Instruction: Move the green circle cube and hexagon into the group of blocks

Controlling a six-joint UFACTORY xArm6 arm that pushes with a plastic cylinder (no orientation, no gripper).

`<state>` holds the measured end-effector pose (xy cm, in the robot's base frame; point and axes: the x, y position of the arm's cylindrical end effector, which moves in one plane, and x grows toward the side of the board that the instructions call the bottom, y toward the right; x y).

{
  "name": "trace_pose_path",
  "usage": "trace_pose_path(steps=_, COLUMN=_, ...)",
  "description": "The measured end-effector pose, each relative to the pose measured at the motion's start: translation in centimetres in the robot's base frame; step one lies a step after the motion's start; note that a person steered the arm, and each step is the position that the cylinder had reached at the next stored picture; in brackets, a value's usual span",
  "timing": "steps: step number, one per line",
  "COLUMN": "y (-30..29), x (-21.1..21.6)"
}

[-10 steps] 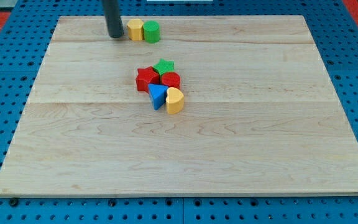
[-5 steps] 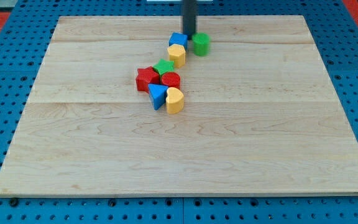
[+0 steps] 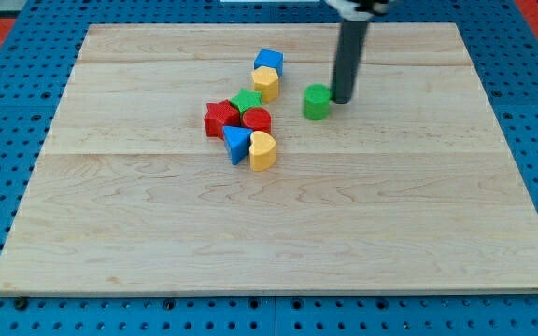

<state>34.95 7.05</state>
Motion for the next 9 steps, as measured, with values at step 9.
trace_pose_path(steps=9, y=1.9, x=-0.1)
